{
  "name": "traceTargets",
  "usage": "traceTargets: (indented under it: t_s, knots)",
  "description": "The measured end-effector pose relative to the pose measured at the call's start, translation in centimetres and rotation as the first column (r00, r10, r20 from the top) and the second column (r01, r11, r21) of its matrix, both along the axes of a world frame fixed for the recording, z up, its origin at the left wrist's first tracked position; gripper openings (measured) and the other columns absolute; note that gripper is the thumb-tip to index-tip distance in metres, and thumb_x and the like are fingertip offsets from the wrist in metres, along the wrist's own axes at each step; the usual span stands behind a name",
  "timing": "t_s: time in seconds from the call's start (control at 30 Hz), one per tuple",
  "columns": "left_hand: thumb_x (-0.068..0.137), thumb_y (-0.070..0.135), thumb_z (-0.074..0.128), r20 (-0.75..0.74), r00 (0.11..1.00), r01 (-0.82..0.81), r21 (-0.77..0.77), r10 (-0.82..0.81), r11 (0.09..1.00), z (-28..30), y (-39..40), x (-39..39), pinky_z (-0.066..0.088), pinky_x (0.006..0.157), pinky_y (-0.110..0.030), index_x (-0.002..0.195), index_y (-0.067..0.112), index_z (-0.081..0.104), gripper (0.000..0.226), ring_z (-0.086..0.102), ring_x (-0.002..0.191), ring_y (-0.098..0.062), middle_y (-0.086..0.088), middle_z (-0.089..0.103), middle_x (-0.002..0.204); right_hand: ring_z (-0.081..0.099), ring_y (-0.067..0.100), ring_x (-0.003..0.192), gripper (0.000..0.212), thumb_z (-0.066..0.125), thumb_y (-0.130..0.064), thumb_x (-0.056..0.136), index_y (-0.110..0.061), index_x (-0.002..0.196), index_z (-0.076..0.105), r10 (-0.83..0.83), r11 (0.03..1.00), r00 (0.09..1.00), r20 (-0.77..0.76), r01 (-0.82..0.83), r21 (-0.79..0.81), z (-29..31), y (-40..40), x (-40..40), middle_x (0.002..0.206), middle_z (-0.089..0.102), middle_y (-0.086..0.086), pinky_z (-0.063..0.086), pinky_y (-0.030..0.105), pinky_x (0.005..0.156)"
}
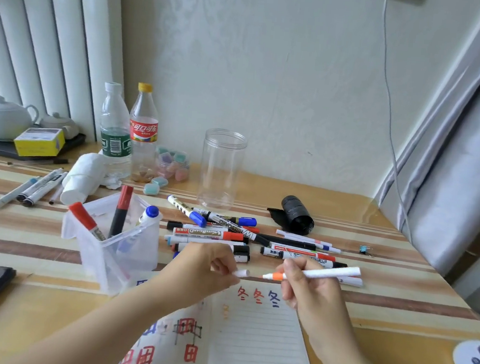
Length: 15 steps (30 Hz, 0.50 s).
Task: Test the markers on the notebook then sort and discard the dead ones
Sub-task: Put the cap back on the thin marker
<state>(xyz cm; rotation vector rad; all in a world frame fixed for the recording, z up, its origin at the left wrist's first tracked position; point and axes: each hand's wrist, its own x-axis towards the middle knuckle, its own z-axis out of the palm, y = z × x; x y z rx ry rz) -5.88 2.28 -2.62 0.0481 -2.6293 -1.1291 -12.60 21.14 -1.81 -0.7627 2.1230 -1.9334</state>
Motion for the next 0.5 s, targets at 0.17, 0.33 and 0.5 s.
traceTargets:
  t_s: [0.17,0.33,0.5]
  knots:
    - [0.075,0.02,0.074,-0.05,0.999,0.001,0.098,0.004,0.995,0.7,-0.6,2.4,0.051,0.072,-0.015,0.075,0.029,0.061,0.016,0.062,0.074,-0.002,0.009,0.066,0.077,0.047,0.005,0.046,0.035,0.057,-0.039,0.081,-0.005,0.075,0.06,0.088,0.994,0.996,-0.023,-0.089,-0.065,1.4,-1.1,1.9,0.047,0.051,-0.001,0.039,0.016,0.05]
    - [0.076,0.019,0.073,-0.084,0.996,0.007,0.065,-0.002,0.998,1.1,-1.0,4.3,0.046,0.067,-0.009,0.078,0.031,0.063,0.015,0.06,0.077,0.001,0.013,0.065,0.077,0.046,0.005,0.047,0.033,0.06,-0.036,0.085,-0.005,0.075,0.06,0.135,0.987,0.99,-0.038,-0.137,-0.079,1.6,-2.2,3.0,0.048,0.052,-0.001,0.04,0.016,0.05]
    - [0.076,0.017,0.073,-0.085,0.996,0.0,0.098,0.008,0.995,1.3,-1.2,5.5,0.045,0.064,-0.008,0.078,0.028,0.063,0.015,0.06,0.074,0.0,0.013,0.064,0.075,0.045,0.008,0.049,0.025,0.058,-0.035,0.079,-0.012,0.07,0.062,0.17,0.984,0.985,-0.035,-0.172,-0.038,1.5,-3.1,3.7,0.05,0.051,-0.001,0.038,0.015,0.05]
